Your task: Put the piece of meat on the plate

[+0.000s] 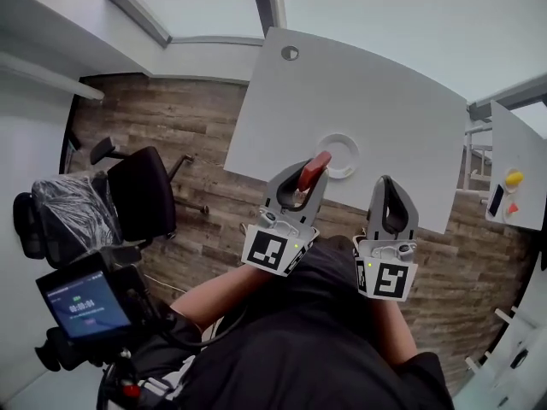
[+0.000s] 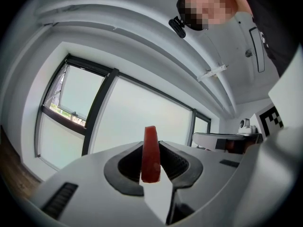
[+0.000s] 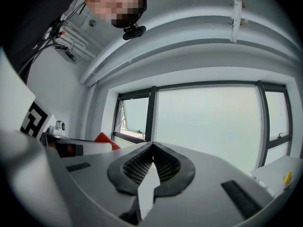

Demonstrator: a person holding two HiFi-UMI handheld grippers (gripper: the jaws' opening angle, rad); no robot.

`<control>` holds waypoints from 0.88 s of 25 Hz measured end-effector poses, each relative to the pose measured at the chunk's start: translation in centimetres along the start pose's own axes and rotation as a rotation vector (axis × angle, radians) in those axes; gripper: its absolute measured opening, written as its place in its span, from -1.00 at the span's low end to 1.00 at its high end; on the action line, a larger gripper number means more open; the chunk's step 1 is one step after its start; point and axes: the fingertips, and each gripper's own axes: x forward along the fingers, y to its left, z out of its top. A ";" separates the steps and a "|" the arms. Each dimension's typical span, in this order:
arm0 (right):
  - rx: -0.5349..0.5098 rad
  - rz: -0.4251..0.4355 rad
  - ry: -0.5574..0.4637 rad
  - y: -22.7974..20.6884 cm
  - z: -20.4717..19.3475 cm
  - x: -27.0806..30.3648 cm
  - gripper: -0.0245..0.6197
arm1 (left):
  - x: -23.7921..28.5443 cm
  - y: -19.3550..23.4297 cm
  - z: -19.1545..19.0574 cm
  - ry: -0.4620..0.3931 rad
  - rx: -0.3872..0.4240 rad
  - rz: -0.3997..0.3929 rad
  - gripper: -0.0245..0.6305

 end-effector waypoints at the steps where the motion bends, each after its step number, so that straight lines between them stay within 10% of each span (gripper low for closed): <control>1: 0.006 -0.004 0.002 -0.1 -0.2 0.3 -0.91 | 0.0 0.6 -0.2 0.003 0.003 0.010 -0.63; 22: 0.077 0.085 -0.011 -2.7 -1.2 1.1 -0.91 | 3.3 0.4 -6.7 0.173 0.004 0.072 -0.63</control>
